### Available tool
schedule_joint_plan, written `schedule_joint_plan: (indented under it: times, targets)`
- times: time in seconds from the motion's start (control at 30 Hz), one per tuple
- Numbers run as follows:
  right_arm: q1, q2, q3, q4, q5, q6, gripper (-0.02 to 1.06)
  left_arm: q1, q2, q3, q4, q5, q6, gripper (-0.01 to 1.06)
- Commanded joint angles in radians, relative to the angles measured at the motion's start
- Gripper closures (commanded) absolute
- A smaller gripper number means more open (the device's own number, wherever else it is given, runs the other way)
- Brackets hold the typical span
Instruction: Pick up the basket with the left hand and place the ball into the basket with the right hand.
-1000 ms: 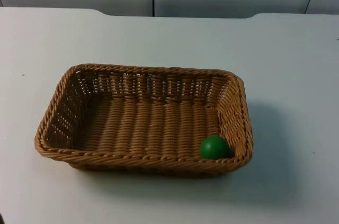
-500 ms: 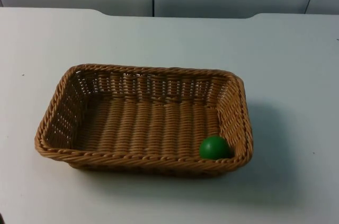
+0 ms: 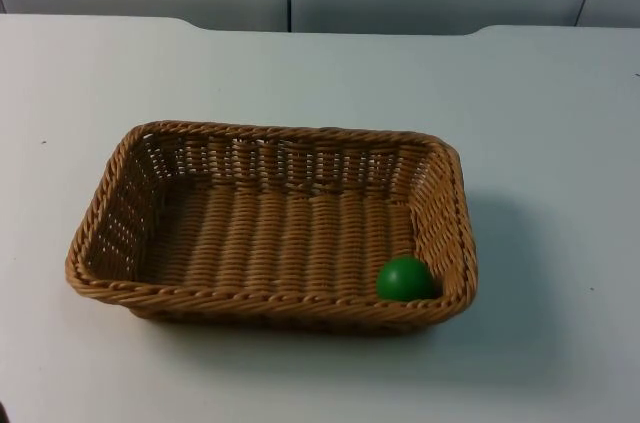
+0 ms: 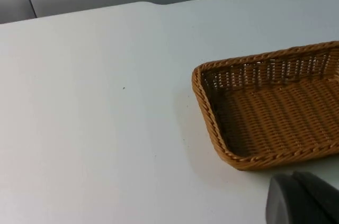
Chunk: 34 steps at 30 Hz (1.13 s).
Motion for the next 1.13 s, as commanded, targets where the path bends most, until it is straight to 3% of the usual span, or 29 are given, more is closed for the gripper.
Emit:
schedule_joint_plan:
  times: [0.0,0.37,0.67,0.7,0.83,1.1]
  targets:
    - [0.004,-0.084,0.025,0.042,-0.019,-0.007,1.05,-0.006,-0.025,0.017,-0.003,-0.014,0.002,1.05]
    - [-0.020,-0.161,0.027,0.064,-0.027,-0.007,1.05,-0.006,-0.153,0.056,0.049,-0.027,0.000,1.05]
    - [-0.310,-0.161,0.027,0.064,-0.027,-0.007,1.05,-0.006,-0.163,0.081,0.089,-0.043,-0.068,1.05]
    - [-0.310,-0.161,0.027,0.064,-0.027,-0.007,1.05,-0.006,-0.163,0.081,0.089,-0.043,-0.068,1.05]
    - [-0.479,-0.161,0.027,0.064,-0.027,-0.007,1.05,-0.006,-0.163,0.096,0.092,-0.043,-0.090,1.05]
    - [-0.637,-0.161,0.027,0.064,-0.027,-0.007,1.05,-0.006,-0.163,0.096,0.092,-0.040,-0.091,1.05]
